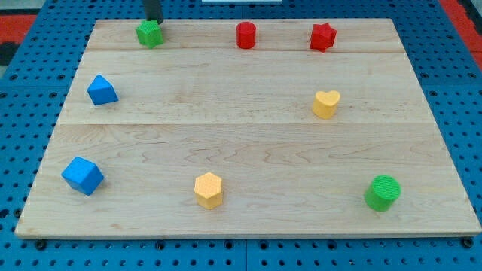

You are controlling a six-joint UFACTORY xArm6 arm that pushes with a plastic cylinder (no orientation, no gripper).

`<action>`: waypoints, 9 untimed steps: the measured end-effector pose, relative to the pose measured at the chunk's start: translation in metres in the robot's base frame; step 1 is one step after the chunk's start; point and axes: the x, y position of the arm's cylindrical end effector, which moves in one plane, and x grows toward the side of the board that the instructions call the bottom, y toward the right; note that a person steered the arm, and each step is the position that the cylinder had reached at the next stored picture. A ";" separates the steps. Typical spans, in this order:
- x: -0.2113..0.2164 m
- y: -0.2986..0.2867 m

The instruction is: Push the green star right to the blue cube

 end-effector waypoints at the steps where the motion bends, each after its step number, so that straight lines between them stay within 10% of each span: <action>1: 0.000 -0.003; 4: 0.041 0.003; 9: 0.304 0.026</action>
